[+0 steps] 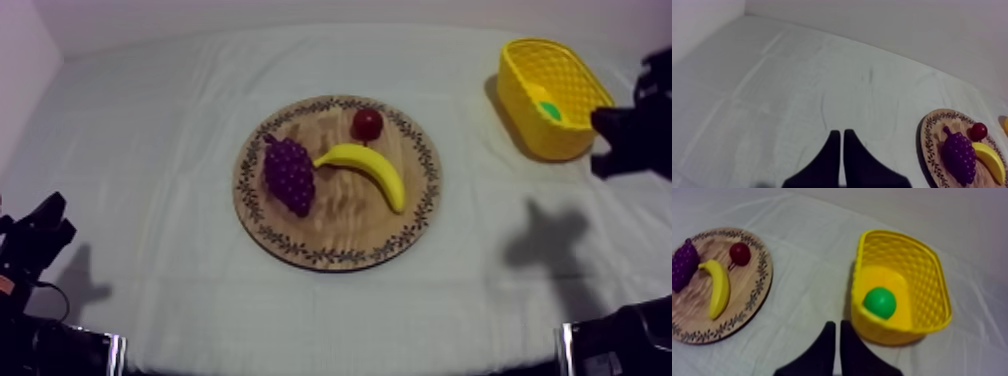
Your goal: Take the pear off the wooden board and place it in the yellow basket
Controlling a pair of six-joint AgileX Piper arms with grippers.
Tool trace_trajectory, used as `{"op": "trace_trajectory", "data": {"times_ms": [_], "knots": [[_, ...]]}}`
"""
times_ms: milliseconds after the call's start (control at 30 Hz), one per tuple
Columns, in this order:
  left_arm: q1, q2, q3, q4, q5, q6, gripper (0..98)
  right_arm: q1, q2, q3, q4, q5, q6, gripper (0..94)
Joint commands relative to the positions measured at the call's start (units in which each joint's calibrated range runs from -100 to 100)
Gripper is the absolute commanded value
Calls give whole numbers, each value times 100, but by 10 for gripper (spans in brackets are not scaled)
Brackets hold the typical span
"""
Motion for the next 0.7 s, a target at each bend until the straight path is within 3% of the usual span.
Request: {"op": "trace_trajectory", "data": {"times_ms": [0, 200, 333, 433, 500, 667], "knots": [[0, -2, -5, -1, 1, 0, 1, 3, -1027, 906, 87, 84, -49, 10], [0, -2, -5, -1, 1, 0, 1, 37, -2082, 1803, 351, 346, -311, 4], [0, -2, -5, -1, 1, 1, 1, 31, -2659, 2247, 913, 434, -1049, 3], [0, -2, -5, -1, 1, 1, 1, 39, -2847, 2351, 1093, 477, -1374, 3], [0, -2, -5, -1, 1, 1, 1, 73, -2917, 2378, 1144, 492, -1405, 3], [0, -2, -5, -1, 1, 0, 1, 122, -3117, 2510, 1393, 191, -944, 4]]}}
